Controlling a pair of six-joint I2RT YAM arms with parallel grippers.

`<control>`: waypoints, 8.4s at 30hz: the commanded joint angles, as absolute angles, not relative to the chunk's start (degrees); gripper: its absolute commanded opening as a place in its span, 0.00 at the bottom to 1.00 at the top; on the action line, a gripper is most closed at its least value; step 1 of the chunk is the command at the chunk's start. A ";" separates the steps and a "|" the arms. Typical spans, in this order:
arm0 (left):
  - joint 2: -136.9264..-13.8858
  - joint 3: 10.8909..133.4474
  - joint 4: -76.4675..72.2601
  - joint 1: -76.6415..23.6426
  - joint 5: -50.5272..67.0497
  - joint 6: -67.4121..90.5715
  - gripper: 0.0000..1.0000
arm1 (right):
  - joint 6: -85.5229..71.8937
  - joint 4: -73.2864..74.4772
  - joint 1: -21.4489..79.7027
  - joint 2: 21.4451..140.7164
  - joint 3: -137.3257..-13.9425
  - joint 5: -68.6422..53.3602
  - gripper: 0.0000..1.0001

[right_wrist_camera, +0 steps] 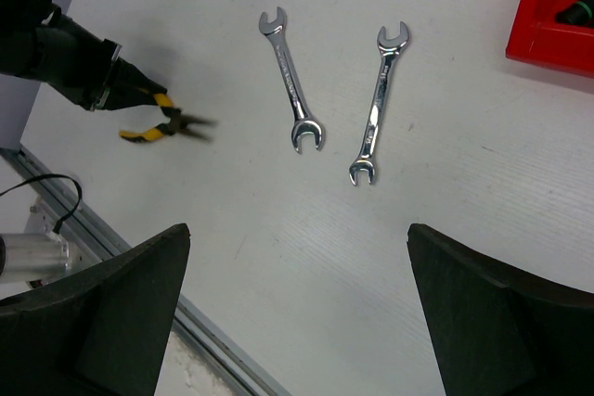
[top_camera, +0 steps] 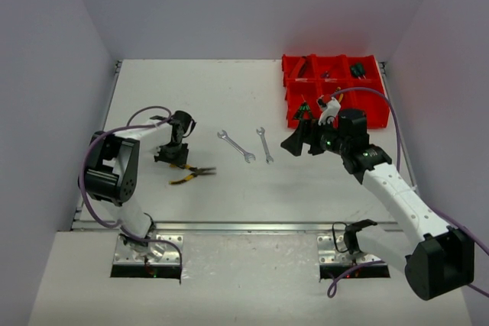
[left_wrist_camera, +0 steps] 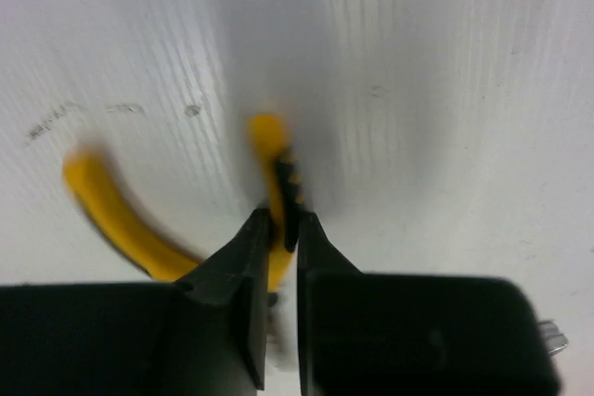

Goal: Sort the tools into containers

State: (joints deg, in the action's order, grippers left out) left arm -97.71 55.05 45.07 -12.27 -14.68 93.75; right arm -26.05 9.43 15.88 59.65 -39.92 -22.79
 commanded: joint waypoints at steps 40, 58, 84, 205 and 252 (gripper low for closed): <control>-75.58 52.33 -11.76 -43.84 6.51 29.61 0.00 | -34.04 -9.63 24.13 71.89 -39.44 -39.30 0.66; -80.86 61.29 -11.51 -48.67 3.48 34.92 0.00 | -37.91 -14.57 26.28 66.65 -35.13 -31.92 0.10; -60.77 73.10 22.01 -49.48 -33.62 32.12 1.00 | -30.15 2.27 3.17 74.45 -49.65 -3.46 0.00; -38.46 50.75 41.97 -39.29 -37.73 28.14 1.00 | -21.82 35.82 33.49 125.65 -89.74 7.55 0.48; -35.73 49.22 40.34 -39.29 -35.45 28.13 1.00 | -16.98 43.75 1.64 108.69 -101.53 14.12 0.00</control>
State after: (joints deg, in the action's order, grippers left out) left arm -35.62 49.39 42.90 -39.68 -36.16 28.73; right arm -17.62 42.25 9.84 108.25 -93.86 10.20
